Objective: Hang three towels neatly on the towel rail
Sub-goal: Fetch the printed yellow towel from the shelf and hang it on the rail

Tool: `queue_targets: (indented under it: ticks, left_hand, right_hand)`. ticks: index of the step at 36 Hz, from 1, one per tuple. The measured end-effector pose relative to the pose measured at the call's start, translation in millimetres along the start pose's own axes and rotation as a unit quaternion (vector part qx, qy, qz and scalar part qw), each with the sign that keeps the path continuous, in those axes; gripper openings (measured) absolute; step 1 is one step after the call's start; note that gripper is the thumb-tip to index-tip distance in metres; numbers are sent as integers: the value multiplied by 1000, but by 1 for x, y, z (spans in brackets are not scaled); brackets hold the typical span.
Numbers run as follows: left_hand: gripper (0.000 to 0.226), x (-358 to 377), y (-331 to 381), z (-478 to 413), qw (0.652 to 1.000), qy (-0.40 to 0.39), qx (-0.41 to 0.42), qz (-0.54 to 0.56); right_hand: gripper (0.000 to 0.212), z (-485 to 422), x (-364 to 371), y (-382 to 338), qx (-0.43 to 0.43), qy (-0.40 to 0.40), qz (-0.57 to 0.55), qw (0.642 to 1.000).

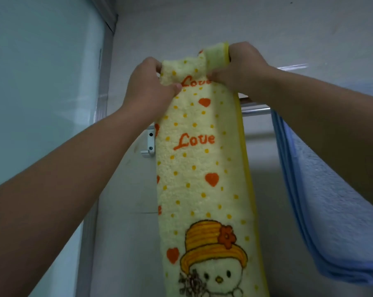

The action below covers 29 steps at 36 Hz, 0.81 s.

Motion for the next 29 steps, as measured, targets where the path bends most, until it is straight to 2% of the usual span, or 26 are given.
queue_targets:
  ticks: [5,10,13,17,19,21,22,24,26,29]
  left_hand:
    - [30,9,-5,-16,999,1,12,-42]
    - [43,18,-5,-31,997,-3,3,-77]
    - [44,23,-6,-34,997,-28,-22,-72]
    - [59,24,-9,-34,990,-60,-77,-102]
    - [47,21,-9,-32,989,-25,-37,-141]
    - [27,20,-2,-26,987,6,47,-156]
    - [20,20,2,-22,985,-3,83,-150]
    - [13,24,8,-14,982,-59,116,-133]
    - [25,29,7,-7,976,-108,122,-141]
    - [46,32,0,2,972,-84,131,-178]
  right_hand:
    - [33,-15,6,13,4,14,94,995]
    - [35,-28,11,19,-15,30,179,983]
    - [33,-32,14,24,-15,19,225,974]
    - [28,-30,16,25,-31,-21,275,961]
    - [23,-30,17,26,-24,-40,285,957]
    - [16,-29,17,27,-11,-58,289,956]
    - [8,-28,16,27,-4,-66,293,954]
    - [25,-28,17,28,13,-85,304,949]
    - [34,-28,16,28,31,-101,316,943]
    - [34,-27,15,29,35,-93,305,947]
Point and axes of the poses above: each hand's wrist, its own z-axis away from the middle knuckle, its own x-axis out of the palm, y = z × x, the point moved 1 cm from there along -z, towards the middle knuckle, and after that the axes turned 1 degree about z, right-handed, at the moved point
